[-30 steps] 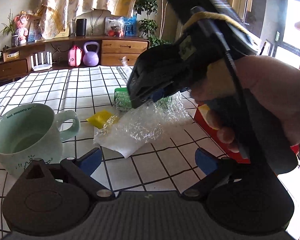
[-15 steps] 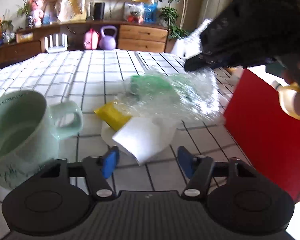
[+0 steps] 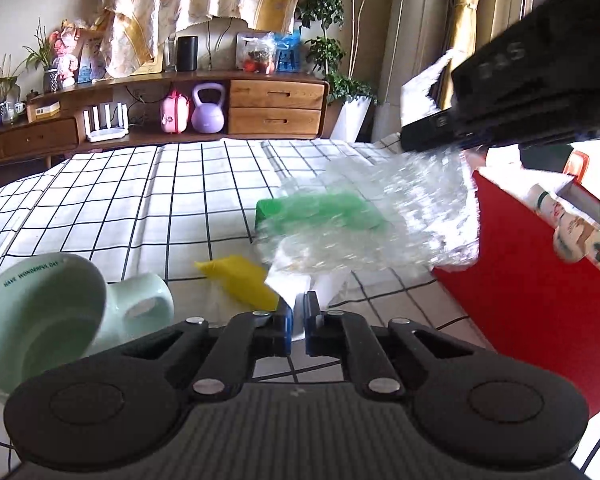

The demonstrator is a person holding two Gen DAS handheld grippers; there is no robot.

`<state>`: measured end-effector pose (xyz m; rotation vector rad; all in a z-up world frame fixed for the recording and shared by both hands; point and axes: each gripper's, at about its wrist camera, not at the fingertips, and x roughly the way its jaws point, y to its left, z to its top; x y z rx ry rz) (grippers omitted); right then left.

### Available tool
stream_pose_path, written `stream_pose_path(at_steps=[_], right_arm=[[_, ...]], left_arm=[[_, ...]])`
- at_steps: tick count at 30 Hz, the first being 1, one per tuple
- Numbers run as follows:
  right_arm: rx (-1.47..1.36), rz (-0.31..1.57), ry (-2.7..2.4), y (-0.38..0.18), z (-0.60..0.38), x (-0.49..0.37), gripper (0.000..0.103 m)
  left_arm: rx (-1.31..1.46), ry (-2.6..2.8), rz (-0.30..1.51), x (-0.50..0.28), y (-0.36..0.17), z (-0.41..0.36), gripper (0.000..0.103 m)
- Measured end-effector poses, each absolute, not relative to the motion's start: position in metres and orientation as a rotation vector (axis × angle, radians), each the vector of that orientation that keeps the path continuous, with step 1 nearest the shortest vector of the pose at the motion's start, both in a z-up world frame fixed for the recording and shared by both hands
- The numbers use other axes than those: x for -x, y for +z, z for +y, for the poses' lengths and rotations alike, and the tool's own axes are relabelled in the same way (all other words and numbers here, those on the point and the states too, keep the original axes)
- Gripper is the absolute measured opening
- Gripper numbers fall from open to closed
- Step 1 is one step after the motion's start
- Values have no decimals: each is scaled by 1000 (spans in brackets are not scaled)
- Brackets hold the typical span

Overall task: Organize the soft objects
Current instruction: 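Lift the bubble wrap with the right tool while the left tool moves to the green sponge, then grasp the green sponge with the left tool while the right tool holds the bubble wrap over the box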

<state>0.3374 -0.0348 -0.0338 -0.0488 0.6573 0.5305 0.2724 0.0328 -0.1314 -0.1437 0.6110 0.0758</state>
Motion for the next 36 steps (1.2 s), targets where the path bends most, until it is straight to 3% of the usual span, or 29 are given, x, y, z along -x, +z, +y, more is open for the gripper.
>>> stream_pose_path(at_steps=[12,19,30,32,33,34,36], right_arm=[[-5,531,523,29,-87,-296,4],[0,477,525,55,-122,-279,4],[-42,473,487,58,-164,-286,4],[-48,478,491,56,-166,-288,4],[-51,480,494,54,-168,-288,4],[-53,482,498,53,-170,-289,4],[-57,488,501,51,-172,-291,4]], left_arm=[[154,15,551,-243,-88,27,2],[217,-74,614,-240,-81,45,2],[165,-162,746,-301,-42,58,6],[141,-171,782,-315,-39,60,15],[132,-185,805,-322,-39,60,28],[125,-194,819,-330,-39,61,49],[118,-197,840,-343,-40,62,78]])
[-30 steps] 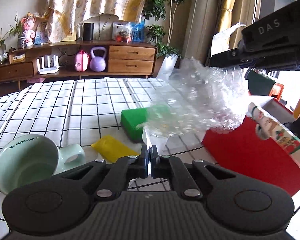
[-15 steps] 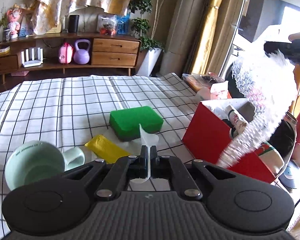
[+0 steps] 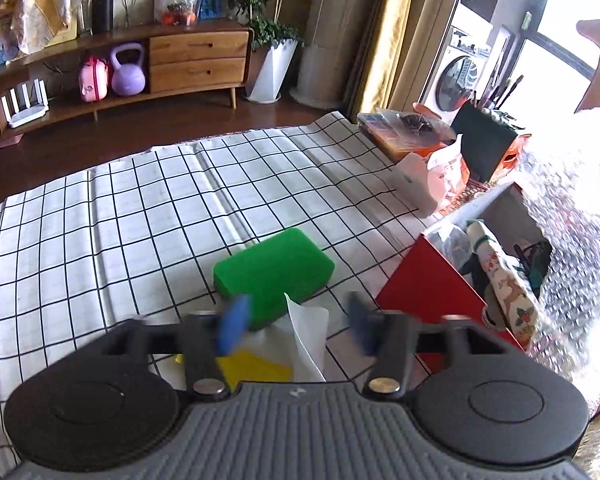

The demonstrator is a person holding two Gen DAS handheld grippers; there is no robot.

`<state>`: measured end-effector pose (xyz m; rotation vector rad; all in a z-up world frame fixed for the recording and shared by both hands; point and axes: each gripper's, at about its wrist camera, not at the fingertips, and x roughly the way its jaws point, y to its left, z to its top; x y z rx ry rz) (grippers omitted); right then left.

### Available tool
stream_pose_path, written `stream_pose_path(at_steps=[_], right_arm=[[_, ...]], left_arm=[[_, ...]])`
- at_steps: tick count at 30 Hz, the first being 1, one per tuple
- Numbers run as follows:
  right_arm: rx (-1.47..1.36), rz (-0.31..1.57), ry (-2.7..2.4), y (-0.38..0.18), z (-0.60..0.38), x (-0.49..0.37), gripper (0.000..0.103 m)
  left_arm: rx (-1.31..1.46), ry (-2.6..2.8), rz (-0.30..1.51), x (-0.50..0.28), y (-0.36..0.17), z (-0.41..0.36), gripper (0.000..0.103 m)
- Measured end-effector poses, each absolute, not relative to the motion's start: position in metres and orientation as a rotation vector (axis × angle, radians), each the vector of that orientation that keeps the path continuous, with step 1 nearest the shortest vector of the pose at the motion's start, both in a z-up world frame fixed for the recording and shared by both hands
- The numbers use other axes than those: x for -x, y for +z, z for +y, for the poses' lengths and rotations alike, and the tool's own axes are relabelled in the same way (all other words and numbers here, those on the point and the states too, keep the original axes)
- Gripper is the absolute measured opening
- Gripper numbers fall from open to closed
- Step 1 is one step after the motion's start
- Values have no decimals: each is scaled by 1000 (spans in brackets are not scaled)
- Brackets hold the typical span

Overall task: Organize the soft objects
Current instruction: 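Grasp the green sponge with the left tool while the right tool holds the bubble wrap over the box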

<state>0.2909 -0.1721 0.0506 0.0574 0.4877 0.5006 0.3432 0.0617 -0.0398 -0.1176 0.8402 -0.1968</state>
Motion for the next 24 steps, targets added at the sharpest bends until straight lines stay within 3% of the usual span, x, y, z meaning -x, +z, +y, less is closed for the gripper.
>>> stream_pose_path(at_steps=[6,17,24], right_arm=[[-77,503,505,44,-176,-296,4],[-98,460,519,60,-172,-270,4],[-105,444,521,65,-174,-266,4]], left_arm=[[227,-228,911,-370,-42,62,78],[308,-258,856,-281,13,54,78],[300,-211,829,-263,54,55,78]])
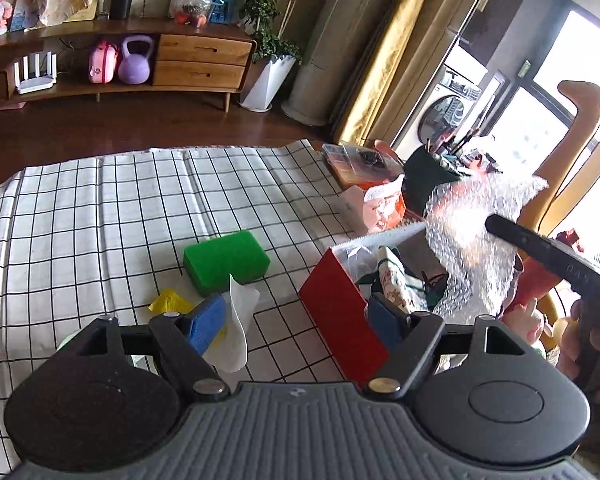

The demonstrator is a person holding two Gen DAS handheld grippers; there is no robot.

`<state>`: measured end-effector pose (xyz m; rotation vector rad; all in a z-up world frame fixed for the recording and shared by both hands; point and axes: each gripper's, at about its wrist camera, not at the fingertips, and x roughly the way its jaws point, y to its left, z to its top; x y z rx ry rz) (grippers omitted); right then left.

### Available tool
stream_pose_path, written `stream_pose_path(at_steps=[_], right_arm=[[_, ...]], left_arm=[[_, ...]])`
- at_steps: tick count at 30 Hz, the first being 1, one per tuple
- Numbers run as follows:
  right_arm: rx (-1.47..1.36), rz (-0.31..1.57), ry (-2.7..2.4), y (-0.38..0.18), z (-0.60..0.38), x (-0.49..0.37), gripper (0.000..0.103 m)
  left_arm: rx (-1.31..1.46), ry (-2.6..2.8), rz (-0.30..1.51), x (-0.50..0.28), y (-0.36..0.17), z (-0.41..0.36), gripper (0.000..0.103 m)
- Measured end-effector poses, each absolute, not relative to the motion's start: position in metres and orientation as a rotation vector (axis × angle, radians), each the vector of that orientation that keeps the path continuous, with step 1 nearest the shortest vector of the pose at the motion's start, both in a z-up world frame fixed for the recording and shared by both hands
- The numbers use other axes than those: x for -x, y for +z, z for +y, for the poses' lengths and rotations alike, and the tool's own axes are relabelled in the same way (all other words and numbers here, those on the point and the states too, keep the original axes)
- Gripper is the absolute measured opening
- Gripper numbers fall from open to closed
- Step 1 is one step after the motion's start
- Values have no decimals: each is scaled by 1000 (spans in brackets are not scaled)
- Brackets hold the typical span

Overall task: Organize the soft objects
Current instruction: 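Grasp the green sponge with the left tool while the right tool holds the bubble wrap over the box, then lift the green sponge with the left tool while the right tool keeps holding the bubble wrap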

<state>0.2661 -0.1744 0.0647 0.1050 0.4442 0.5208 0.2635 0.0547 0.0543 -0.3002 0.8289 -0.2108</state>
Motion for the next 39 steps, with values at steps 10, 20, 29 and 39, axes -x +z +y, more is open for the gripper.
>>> stream_pose_path(at_steps=[10,20,29,39], right_arm=[[-108,468,528,58,-178,-272,4],[-93,532,536,38,-176,-293,4],[-93,581,530,18,-180,-307,4],[-107,612,544,4,-177,-316,4]], left_arm=[[187,-190,831,-323,45,49,91],[159,-225,945,-408,-46,42,102],[-21,-283,941,-449,-92,21,103],[-189,-307,991,-465,-124,17,103]])
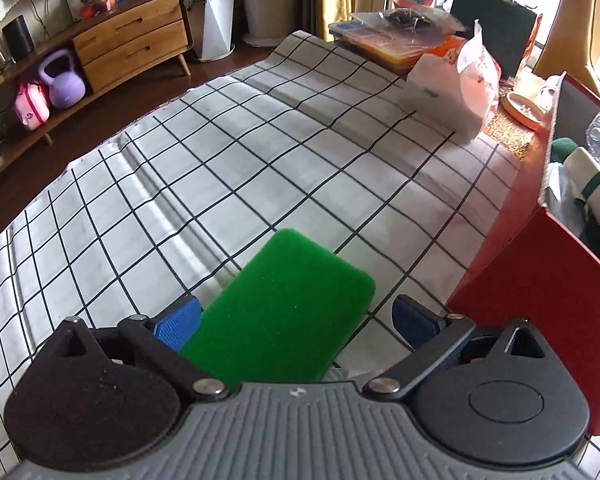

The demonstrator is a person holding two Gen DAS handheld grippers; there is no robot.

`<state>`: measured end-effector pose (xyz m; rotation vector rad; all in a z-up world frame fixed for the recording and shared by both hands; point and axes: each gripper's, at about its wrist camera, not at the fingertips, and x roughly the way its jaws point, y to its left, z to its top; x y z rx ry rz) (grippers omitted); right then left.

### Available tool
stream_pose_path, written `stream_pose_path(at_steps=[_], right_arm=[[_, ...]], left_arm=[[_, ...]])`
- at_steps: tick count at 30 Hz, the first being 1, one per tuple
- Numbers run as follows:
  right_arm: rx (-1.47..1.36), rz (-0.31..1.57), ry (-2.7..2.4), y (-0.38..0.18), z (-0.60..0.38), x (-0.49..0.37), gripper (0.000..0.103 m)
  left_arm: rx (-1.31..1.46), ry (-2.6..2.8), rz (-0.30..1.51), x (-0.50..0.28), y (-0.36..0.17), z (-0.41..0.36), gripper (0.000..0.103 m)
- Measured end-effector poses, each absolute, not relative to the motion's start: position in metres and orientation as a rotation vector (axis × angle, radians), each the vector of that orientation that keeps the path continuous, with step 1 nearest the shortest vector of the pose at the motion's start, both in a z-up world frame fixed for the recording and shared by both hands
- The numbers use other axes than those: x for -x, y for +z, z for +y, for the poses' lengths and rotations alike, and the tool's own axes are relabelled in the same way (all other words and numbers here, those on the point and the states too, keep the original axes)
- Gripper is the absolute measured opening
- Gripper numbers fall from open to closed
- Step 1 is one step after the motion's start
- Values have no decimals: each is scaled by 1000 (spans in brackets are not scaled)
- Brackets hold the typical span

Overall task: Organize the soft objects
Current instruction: 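Lift the green sponge with the left tool while the right tool keeps holding the bubble wrap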

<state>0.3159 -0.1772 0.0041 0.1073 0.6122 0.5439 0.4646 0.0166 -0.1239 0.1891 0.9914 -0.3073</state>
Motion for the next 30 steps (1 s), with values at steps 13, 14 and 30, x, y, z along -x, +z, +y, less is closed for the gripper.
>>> stream_pose_path(at_steps=[13,14,30], right_arm=[[-124,628,539,-4,-179,-319,4],[-125,628,537,-4,-179,-318,4],[-147,567,529,13,-188,-301,4]], left_arm=[[-148,-198,955,-468,-133,20,98],[-135,-193,952,-468,-132,20,98],[38,-118,853,-440,-96,28,54]])
